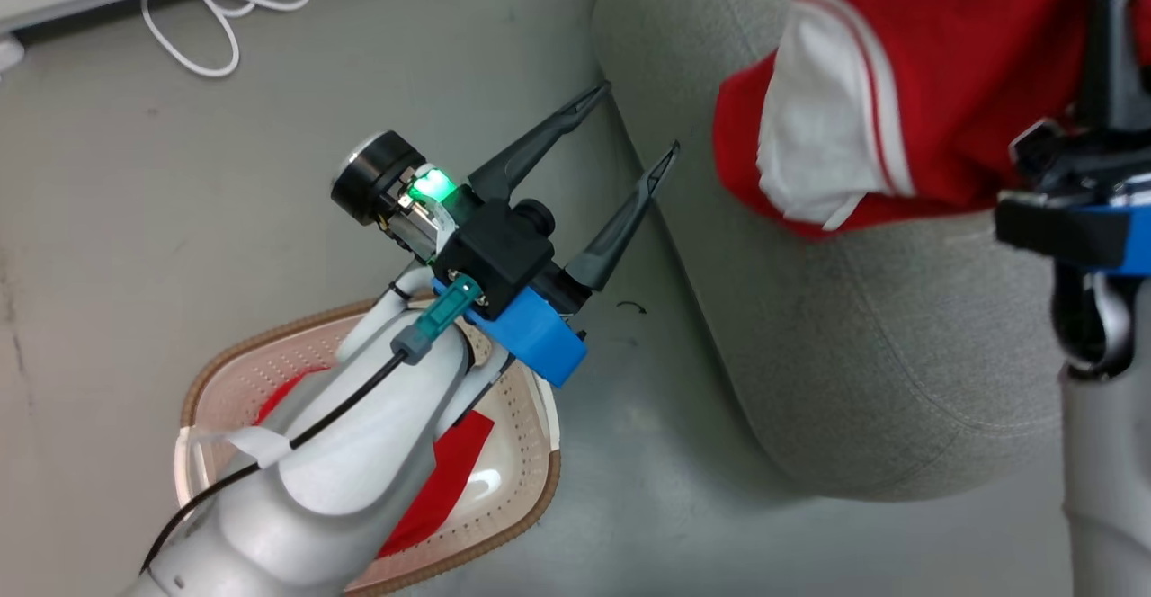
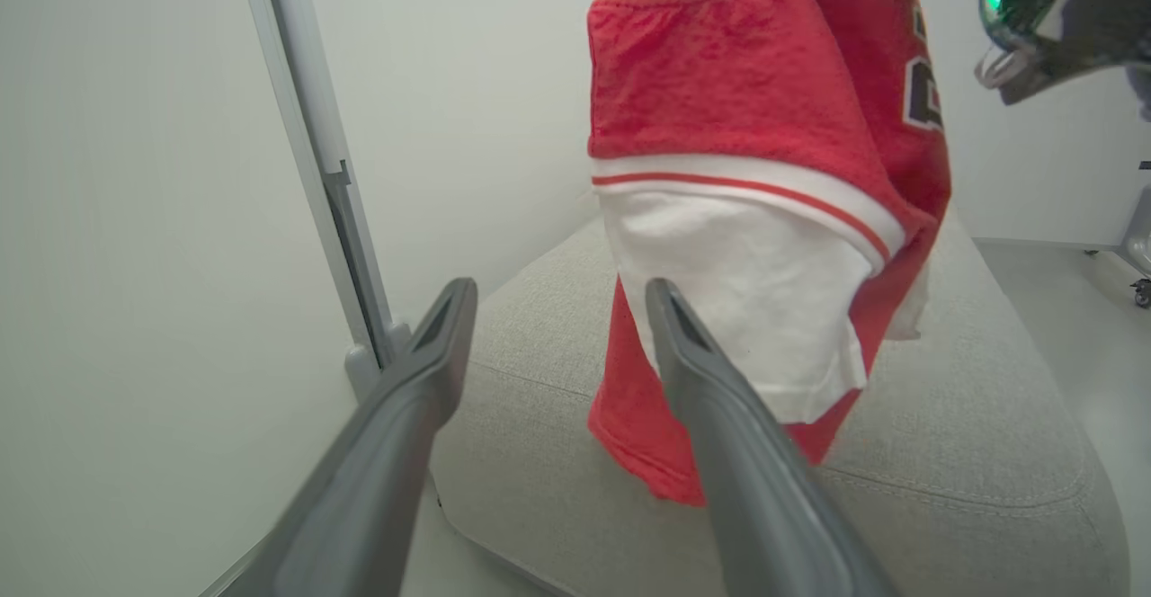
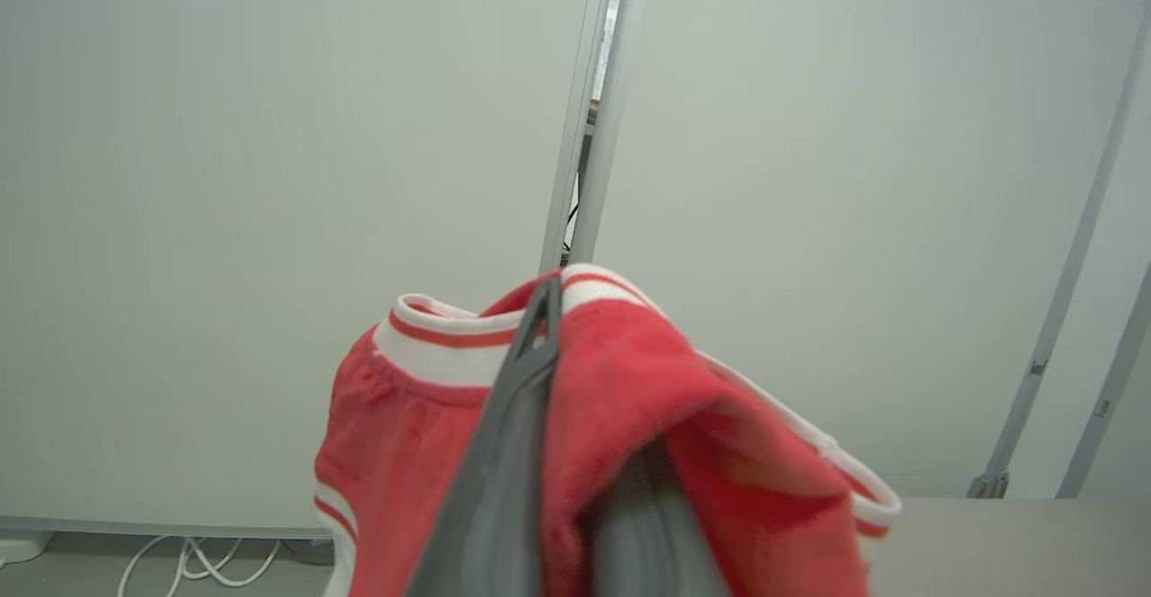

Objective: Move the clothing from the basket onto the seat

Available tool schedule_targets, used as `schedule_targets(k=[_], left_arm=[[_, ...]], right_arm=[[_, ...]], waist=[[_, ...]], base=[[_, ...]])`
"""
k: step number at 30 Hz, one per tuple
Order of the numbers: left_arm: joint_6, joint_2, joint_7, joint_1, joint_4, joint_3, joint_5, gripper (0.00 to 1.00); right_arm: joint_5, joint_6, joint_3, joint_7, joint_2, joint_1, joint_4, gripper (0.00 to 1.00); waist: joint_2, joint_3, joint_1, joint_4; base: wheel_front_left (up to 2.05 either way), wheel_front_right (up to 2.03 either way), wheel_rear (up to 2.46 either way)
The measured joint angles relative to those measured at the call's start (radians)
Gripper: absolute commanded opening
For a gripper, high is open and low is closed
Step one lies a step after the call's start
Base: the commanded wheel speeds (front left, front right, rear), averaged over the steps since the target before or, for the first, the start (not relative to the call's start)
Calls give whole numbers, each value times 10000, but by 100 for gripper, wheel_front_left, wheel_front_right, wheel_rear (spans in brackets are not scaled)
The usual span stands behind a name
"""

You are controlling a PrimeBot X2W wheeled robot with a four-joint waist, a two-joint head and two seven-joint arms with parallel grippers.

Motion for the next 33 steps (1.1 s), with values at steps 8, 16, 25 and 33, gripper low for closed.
schedule_targets(k=[8,16,25,33], left_arm=[[121,654,378,-480,-554,207,165,100],[196,1122,723,-804,-1160,301,309,100],[196,1258,903,-1077,-1553,190,384,100],[242,1386,911,-1111,-1639,173,376,100]], right_arm=[[-104,2,-1220,-2,-742,-2252,-299,0],[253,0,-2757,-2,-1756,-4116,311,0],[433,0,-3367,-2,-3016,-5163,2429,0],[380,2,-3428,-2,-2878,-4998,4232,0]], waist=[[0,1424,1,109],[0,2832,2,164],[0,3854,2,281],[0,4236,1,489]], base=[[0,0,0],[0,0,0],[0,0,0],[0,0,0]])
